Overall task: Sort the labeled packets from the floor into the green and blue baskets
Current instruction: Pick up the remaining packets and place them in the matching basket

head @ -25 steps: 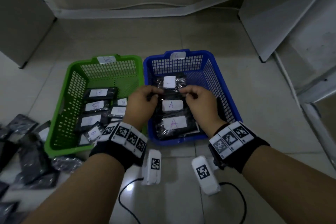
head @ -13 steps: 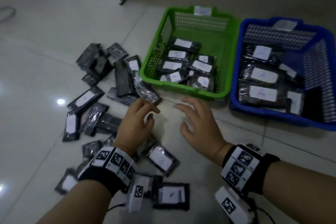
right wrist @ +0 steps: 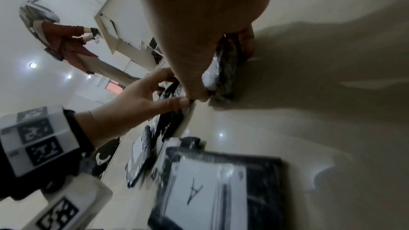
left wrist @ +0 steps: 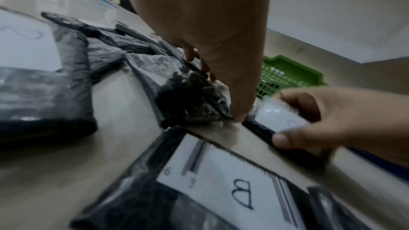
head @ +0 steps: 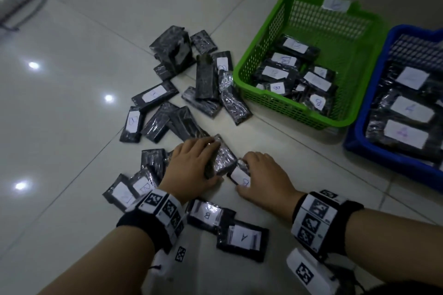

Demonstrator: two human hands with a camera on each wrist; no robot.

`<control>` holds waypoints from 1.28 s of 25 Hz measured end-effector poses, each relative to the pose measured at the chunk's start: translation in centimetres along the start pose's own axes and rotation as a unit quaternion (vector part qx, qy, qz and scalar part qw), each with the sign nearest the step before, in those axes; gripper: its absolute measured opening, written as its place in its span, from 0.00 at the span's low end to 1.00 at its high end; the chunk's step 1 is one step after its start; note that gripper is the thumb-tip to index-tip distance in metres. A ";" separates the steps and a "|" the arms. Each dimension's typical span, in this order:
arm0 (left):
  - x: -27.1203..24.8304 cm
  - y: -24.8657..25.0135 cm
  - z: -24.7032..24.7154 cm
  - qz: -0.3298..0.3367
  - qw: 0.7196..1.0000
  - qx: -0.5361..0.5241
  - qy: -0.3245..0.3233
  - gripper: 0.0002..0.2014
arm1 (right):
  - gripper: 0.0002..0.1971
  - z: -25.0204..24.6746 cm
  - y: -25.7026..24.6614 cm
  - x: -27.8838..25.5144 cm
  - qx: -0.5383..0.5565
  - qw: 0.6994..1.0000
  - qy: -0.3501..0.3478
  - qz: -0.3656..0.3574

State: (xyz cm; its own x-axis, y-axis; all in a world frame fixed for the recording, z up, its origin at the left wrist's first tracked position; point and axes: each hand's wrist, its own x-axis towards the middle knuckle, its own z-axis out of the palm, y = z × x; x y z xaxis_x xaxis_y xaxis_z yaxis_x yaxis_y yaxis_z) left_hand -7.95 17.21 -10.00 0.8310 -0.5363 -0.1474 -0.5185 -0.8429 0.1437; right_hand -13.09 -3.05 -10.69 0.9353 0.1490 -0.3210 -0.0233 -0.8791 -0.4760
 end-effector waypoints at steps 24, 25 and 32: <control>14.3 4.9 -8.7 -0.227 0.607 -0.731 0.211 0.12 | 0.19 -15.0 6.7 16.7 0.255 0.945 0.160 0.125; 15.4 4.9 -8.7 -0.226 0.609 -0.730 0.211 0.11 | 0.20 -15.0 7.0 17.0 0.267 0.939 0.172 0.131; 20.0 6.5 -8.6 -0.226 0.688 -0.656 0.213 0.02 | 0.17 -17.6 6.4 13.0 0.550 0.810 0.158 0.127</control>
State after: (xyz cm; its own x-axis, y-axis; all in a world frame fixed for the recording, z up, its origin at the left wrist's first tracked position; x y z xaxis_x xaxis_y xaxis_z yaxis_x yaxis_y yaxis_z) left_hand 7.06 1.41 -3.60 0.9761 0.0638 -0.2076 0.2084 -0.0058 0.9780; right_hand 5.18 -14.75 -3.52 0.8906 -0.2498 -0.3801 -0.3672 0.0983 -0.9249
